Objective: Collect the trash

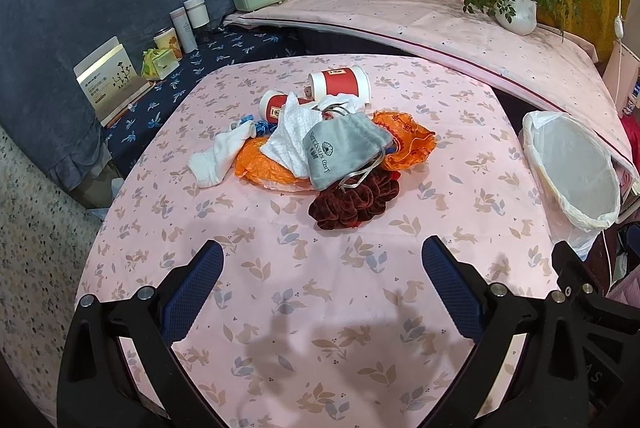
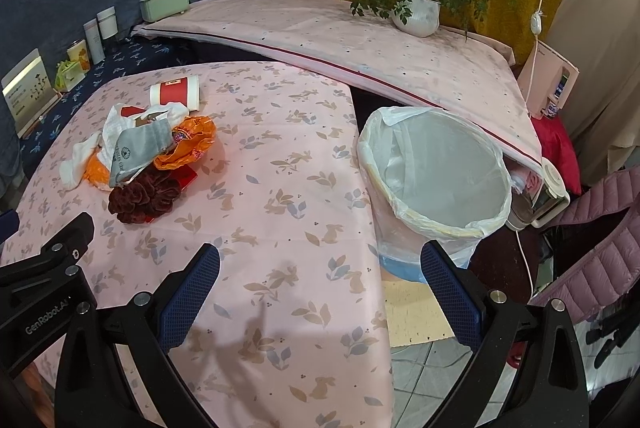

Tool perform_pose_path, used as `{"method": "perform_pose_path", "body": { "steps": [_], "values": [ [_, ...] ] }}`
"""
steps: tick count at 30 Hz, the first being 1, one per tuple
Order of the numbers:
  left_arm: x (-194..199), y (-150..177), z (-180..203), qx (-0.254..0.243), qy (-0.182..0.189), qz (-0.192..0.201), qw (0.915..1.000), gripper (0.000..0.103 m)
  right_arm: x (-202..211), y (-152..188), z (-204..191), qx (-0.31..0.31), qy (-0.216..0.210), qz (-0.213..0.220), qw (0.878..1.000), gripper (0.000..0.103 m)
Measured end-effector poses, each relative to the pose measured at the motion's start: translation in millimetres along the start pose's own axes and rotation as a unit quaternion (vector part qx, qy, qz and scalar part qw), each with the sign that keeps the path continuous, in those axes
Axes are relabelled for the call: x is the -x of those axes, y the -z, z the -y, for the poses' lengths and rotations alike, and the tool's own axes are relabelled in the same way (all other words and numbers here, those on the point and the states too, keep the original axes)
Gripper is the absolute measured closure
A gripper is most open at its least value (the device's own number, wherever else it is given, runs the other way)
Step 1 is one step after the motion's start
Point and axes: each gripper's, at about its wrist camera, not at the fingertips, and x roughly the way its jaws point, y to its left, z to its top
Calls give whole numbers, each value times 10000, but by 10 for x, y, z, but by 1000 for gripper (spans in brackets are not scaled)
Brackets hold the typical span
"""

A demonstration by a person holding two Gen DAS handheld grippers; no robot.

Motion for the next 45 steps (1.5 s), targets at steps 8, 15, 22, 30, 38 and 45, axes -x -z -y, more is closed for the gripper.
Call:
{"method": "perform_pose_path", "body": {
  "steps": [8, 15, 22, 30, 38, 45],
  "values": [
    [-22, -8, 4, -10, 3, 7, 10000, 8, 24, -36, 78, -53, 51, 24, 10000, 7],
    [-38, -34, 19, -28, 16, 38, 10000, 8, 31, -64, 101, -59, 59, 52, 10000, 7],
    [-51, -52, 49, -65, 31, 97, 9999, 8, 12, -93, 129, -88, 59, 60, 9999, 7],
    [-35, -46, 67, -108, 34, 206, 9997, 9, 6, -115, 156, -97, 66, 84, 9999, 7],
    [-14, -67, 64, -104, 6, 373, 9993, 9, 1, -165, 169, -98, 91, 163, 9998, 7],
    [-47, -114, -3, -84, 67, 464, 9989, 9, 30, -210, 107, -95, 117, 264, 9995, 7]
  ]
}}
